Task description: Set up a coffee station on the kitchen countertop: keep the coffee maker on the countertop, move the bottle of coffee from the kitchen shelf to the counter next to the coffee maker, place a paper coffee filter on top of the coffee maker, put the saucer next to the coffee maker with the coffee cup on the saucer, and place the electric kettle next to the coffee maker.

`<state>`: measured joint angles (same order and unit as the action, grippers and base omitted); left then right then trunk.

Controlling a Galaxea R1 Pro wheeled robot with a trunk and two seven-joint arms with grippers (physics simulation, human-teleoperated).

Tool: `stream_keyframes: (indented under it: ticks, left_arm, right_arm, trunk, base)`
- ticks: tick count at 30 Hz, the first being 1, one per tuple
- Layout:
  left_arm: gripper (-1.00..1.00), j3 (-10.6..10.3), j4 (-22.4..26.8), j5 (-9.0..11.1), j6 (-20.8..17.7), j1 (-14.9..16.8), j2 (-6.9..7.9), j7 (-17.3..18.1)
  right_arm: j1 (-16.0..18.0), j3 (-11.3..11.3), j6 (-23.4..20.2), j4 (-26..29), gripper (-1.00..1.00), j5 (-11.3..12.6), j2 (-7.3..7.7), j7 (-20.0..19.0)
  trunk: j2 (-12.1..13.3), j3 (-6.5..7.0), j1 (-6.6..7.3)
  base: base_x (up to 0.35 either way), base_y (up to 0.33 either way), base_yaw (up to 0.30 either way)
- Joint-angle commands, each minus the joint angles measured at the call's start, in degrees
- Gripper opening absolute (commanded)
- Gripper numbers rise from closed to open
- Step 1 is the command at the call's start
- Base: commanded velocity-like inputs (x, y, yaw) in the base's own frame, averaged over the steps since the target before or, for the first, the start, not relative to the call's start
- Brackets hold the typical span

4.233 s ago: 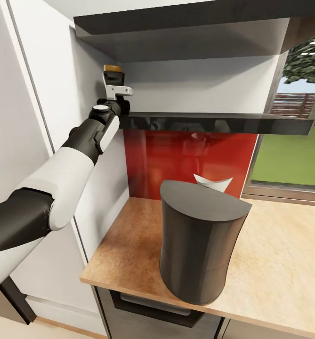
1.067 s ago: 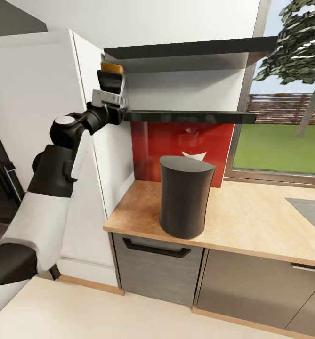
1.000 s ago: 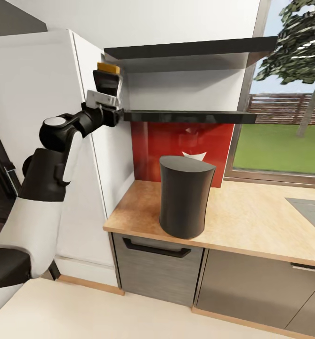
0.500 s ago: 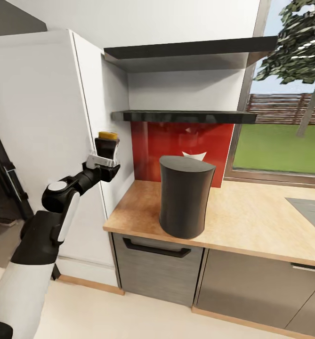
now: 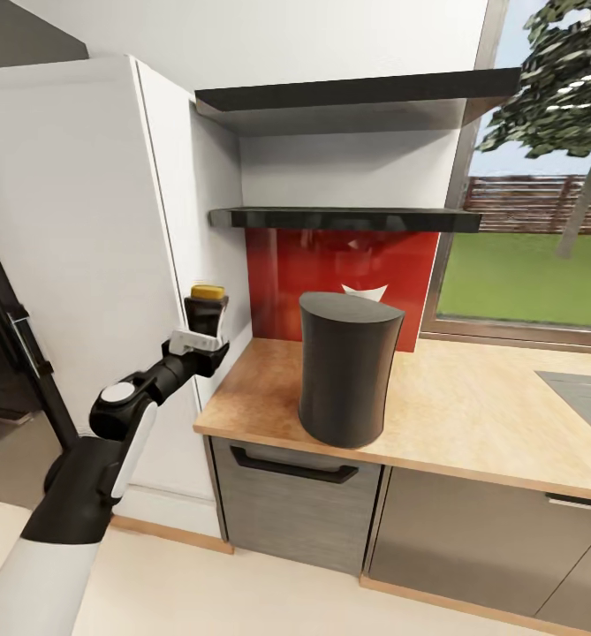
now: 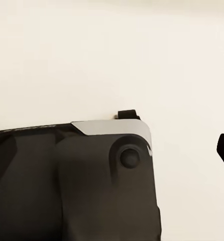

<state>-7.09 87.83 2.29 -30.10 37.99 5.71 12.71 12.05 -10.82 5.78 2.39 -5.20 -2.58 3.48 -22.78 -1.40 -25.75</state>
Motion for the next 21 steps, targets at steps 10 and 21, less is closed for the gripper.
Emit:
stream_keyframes:
  ticks: [10, 21]
  left_arm:
    - [-1.0, -0.19, -3.85, 0.38, 10.36, -5.81, -1.87, -5.85]
    - [-1.0, -0.19, -4.4, -0.32, 11.66, -7.31, -2.23, -6.12]
  right_arm:
    - [0.03, -0.34, 0.11, -0.28, 1.0, -0.6, 2.47, 0.32]
    - [0.04, -0.26, 0.11, -0.25, 1.0, -0.6, 3.2, 0.48]
  trunk:
    - [-0.14, -0.13, -0.04]
    - [-0.14, -0.13, -0.04]
  base:
    - [0.0, 0.0, -0.15]
    - [0.0, 0.0, -0.118]
